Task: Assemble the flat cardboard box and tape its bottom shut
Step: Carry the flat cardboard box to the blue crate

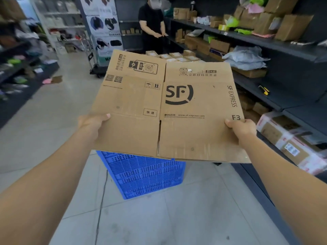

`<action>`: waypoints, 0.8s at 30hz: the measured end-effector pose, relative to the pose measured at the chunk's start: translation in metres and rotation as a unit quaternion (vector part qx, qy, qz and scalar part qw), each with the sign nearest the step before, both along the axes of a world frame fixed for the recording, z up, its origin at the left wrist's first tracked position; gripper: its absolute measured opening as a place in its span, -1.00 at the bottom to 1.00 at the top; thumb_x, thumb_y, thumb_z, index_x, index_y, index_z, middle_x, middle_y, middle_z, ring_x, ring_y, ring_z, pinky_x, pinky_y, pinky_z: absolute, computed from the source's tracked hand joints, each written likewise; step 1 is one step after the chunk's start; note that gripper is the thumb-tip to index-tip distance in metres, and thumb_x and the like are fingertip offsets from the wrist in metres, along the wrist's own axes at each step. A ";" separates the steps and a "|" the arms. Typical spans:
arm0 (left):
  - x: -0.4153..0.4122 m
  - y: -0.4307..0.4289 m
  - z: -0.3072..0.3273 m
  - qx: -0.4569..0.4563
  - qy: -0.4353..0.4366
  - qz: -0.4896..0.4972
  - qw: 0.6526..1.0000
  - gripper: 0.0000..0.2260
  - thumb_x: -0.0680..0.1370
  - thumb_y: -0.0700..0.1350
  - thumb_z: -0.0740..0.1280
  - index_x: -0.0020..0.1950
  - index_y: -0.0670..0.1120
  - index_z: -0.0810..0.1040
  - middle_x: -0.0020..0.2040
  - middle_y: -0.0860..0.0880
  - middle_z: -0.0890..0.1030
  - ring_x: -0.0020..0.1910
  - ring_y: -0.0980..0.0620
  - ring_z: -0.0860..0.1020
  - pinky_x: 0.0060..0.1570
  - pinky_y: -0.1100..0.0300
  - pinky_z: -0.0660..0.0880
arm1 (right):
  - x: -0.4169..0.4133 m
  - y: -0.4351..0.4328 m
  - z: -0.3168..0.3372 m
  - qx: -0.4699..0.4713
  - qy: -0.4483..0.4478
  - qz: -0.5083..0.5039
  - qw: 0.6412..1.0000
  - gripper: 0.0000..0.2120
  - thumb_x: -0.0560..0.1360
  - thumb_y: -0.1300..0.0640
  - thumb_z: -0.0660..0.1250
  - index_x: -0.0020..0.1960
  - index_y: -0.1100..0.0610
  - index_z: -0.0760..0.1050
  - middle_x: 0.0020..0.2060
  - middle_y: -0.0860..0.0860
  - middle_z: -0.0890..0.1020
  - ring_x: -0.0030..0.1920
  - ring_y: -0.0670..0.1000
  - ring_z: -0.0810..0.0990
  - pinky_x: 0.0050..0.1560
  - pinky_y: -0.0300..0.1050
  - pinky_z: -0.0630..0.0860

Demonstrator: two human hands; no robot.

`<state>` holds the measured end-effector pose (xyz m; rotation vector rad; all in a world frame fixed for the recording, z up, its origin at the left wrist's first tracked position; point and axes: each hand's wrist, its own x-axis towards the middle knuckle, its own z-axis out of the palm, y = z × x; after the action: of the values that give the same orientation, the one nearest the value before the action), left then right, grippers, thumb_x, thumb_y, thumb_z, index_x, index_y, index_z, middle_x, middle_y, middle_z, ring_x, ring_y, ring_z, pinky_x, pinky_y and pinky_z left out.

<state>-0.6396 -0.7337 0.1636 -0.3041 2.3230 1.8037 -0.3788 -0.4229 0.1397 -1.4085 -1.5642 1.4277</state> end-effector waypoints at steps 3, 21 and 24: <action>-0.014 -0.015 0.002 0.010 -0.002 0.033 0.999 -0.42 0.42 -0.12 0.50 0.35 -0.25 0.35 0.34 -0.13 0.47 0.08 -0.03 0.46 -0.03 0.18 0.31 | -0.033 -0.005 0.007 0.001 0.004 0.025 1.000 -0.46 0.42 0.11 0.47 0.32 0.23 0.38 0.18 0.13 0.57 0.03 0.06 0.46 0.04 -0.04 0.37; -0.261 -0.057 0.001 -0.002 0.012 -0.071 0.997 -0.44 0.47 -0.20 0.45 0.39 -0.30 0.32 0.40 -0.17 0.40 0.34 -0.09 0.42 0.20 0.14 0.35 | -0.224 -0.091 -0.001 -0.027 -0.017 -0.061 0.998 -0.47 0.43 0.13 0.47 0.32 0.24 0.38 0.19 0.15 0.58 0.01 0.11 0.49 -0.02 -0.02 0.38; -0.293 -0.045 -0.011 -0.016 -0.020 -0.113 0.993 -0.40 0.46 -0.16 0.45 0.42 -0.29 0.29 0.44 -0.16 0.35 0.35 -0.08 0.40 0.22 0.13 0.34 | -0.237 -0.094 -0.008 -0.029 -0.026 -0.085 0.996 -0.43 0.43 0.15 0.46 0.38 0.21 0.36 0.21 0.13 0.58 -0.01 0.08 0.47 -0.02 -0.06 0.36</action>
<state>-0.9322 -0.7789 0.1529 -0.0764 2.2573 1.6403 -0.6158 -0.5173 0.1316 -1.5841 -1.4075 1.3532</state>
